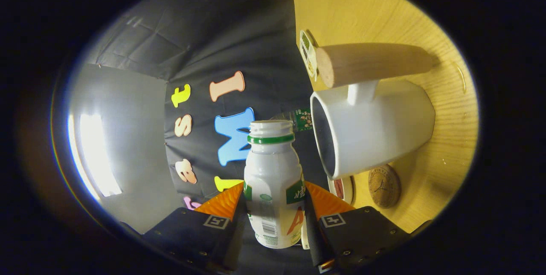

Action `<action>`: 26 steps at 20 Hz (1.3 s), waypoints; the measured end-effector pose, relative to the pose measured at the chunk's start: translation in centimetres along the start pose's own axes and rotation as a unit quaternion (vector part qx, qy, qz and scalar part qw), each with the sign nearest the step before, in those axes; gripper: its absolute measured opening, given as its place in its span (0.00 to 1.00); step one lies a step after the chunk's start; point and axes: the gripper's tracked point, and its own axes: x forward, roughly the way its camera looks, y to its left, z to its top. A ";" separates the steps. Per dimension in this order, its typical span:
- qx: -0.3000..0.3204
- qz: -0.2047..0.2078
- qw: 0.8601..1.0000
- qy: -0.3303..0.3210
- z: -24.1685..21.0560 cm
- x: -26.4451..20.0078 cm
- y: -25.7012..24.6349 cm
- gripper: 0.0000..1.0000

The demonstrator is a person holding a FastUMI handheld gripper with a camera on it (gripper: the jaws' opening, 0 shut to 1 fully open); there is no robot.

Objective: Take the bottle from table, then pour the juice into the cup, finally place the bottle on the coaster

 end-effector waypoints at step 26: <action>-0.482 -0.064 0.872 0.060 -5.7 0.0 0.0 0.63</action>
